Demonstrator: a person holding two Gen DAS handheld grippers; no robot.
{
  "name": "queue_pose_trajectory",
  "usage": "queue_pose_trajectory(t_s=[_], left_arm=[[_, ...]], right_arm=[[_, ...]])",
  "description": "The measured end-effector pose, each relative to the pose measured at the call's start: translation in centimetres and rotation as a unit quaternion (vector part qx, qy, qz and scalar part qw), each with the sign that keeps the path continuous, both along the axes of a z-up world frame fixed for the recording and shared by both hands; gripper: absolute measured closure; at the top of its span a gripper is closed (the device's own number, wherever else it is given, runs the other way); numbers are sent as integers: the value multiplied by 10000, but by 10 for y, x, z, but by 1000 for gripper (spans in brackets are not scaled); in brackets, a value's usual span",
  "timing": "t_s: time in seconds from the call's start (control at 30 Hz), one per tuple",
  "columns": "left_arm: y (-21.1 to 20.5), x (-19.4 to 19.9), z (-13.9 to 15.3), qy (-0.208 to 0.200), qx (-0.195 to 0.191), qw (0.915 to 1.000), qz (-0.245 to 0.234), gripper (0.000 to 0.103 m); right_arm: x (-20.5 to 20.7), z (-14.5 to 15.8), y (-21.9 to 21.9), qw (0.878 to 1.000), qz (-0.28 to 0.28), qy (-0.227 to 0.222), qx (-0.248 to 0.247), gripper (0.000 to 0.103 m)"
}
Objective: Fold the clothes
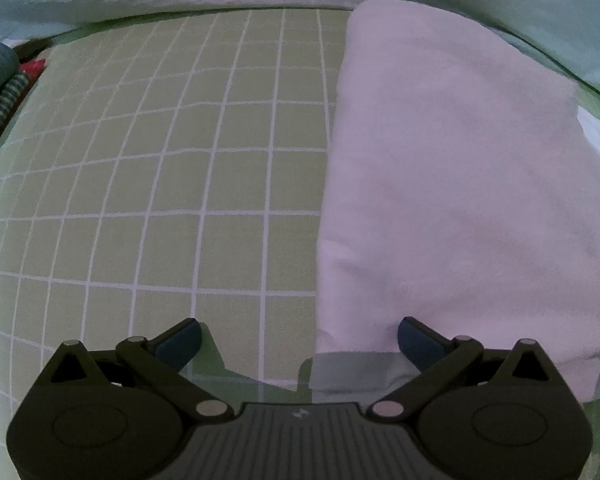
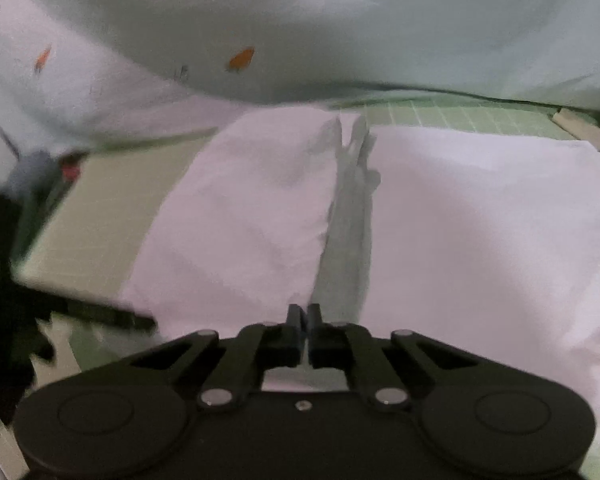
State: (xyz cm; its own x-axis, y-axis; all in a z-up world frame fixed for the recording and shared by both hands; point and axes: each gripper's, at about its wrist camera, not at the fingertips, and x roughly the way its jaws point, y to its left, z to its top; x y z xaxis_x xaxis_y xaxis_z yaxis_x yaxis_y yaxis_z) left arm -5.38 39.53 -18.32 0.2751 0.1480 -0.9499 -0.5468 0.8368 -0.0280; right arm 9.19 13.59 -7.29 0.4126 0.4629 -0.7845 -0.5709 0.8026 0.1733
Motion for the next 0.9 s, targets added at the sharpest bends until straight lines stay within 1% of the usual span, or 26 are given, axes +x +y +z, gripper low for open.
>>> queue_pose_trajectory(t_s=[0.03, 0.07, 0.13, 0.17, 0.2, 0.23, 0.27, 0.3, 0.37, 0.4, 0.43, 0.47, 0.53, 0.6, 0.73, 0.9], left_arm=[[0, -1, 0, 21, -29, 10000, -14, 0], [-1, -3, 1, 50, -54, 10000, -38, 0], [-3, -8, 1, 151, -123, 9998, -59, 0], [-5, -11, 1, 186, -135, 9997, -66, 0], [-7, -15, 2, 219, -143, 9996, -73, 0], [-9, -18, 2, 252, -151, 9995, -80, 0], [-12, -22, 3, 310, -144, 9994, -70, 0], [-16, -26, 2, 368, -110, 9992, -95, 0], [-27, -34, 2, 468, -7, 9987, -191, 0], [-32, -37, 2, 454, 23, 9987, -250, 0], [-38, -41, 3, 430, 47, 9986, -306, 0], [-44, -43, 4, 383, 35, 9986, -368, 0], [-56, -47, 7, 282, -3, 9984, -491, 0], [-70, -43, 11, 254, 66, 9978, -615, 0], [-100, -31, 19, 252, 269, 9962, -794, 0], [-145, -19, 21, 275, 233, 9959, -834, 0]], right_arm=[[-3, -9, 0, 9999, -28, 62, -123, 100], [-2, -20, -2, 9995, -151, 231, -169, 101], [4, -22, -10, 9979, -422, 484, 48, 100], [4, -20, -13, 9974, -518, 503, 64, 98], [3, -18, -15, 9970, -599, 483, 34, 91], [-1, -17, -18, 9968, -669, 435, 15, 77], [-5, -16, -25, 9960, -764, 451, 81, 67], [-9, -16, -32, 9948, -870, 498, 179, 55], [-18, -16, -49, 9913, -1120, 600, 343, 44], [-23, -18, -59, 9888, -1278, 658, 394, 30], [-28, -20, -69, 9860, -1437, 716, 445, 20], [-33, -22, -79, 9832, -1612, 715, 469, 18], [-43, -25, -99, 9767, -1979, 720, 423, 9], [-50, -30, -119, 9700, -2293, 753, 303, 4], [-54, -35, -155, 9631, -2612, 654, 1, 1], [-33, -36, -203, 9608, -2687, 679, 78, 1]])
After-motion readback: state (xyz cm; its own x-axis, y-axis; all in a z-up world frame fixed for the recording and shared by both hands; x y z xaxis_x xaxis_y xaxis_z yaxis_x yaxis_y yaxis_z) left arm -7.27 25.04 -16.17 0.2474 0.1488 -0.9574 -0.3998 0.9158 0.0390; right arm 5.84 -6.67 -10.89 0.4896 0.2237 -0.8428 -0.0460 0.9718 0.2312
